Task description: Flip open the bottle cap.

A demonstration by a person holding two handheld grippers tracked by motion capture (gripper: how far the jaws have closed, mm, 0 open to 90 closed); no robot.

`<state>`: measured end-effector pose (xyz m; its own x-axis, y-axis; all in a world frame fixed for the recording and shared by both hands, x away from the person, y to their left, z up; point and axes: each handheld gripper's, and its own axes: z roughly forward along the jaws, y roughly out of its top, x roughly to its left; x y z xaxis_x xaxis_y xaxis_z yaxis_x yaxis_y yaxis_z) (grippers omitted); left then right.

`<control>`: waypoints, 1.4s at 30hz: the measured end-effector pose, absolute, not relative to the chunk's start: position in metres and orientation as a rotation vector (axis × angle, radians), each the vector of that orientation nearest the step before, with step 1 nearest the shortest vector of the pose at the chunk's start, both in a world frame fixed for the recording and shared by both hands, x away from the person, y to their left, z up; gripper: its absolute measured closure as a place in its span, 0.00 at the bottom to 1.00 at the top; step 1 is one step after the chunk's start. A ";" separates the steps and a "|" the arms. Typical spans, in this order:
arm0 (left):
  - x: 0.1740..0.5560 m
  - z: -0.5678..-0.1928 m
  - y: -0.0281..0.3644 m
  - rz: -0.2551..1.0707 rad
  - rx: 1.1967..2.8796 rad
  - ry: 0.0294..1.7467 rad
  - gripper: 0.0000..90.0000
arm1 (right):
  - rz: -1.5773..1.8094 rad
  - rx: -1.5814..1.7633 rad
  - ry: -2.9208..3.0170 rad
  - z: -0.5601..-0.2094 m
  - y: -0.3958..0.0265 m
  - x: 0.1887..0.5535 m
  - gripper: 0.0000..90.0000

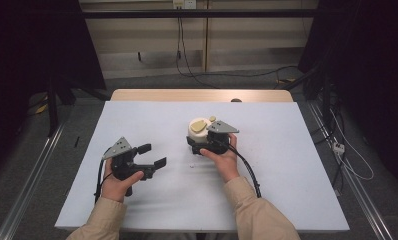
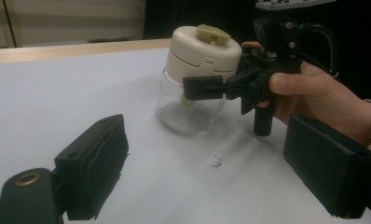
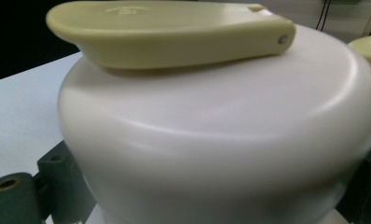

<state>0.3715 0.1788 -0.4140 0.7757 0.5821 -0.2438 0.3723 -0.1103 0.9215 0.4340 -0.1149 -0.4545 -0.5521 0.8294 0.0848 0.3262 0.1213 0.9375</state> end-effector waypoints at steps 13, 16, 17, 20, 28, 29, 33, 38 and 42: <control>0.391 -0.407 0.159 0.182 1.761 0.773 0.48 | 1.433 1.117 1.938 -0.455 -0.115 0.434 0.07; 0.395 -0.408 0.153 0.187 1.780 0.773 0.57 | 1.434 1.117 1.938 -0.455 -0.115 0.434 0.07; 0.396 -0.407 0.152 0.191 1.788 0.783 0.60 | 1.433 1.117 1.938 -0.455 -0.115 0.434 0.07; 0.400 -0.407 0.147 0.175 1.791 0.781 0.66 | 1.430 1.117 1.940 -0.455 -0.115 0.434 0.07; 0.408 -0.404 0.136 0.161 1.815 0.776 0.79 | 1.433 1.118 1.938 -0.455 -0.115 0.434 0.07; 0.409 -0.403 0.135 0.159 1.815 0.775 0.81 | 1.432 1.117 1.938 -0.455 -0.115 0.434 0.07; 0.412 -0.401 0.132 0.154 1.833 0.767 0.85 | 1.429 1.118 1.941 -0.454 -0.115 0.434 0.07; 0.416 -0.396 0.127 0.149 1.850 0.752 0.89 | 1.428 1.118 1.942 -0.454 -0.115 0.434 0.07; 0.418 -0.393 0.124 0.138 1.858 0.721 0.96 | 1.428 1.119 1.942 -0.454 -0.115 0.434 0.07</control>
<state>0.4183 0.1241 -0.3932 0.8091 0.5376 -0.2375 0.4116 -0.2298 0.8819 0.4340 -0.1148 -0.4544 -0.5509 0.8301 0.0863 0.3298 0.1215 0.9362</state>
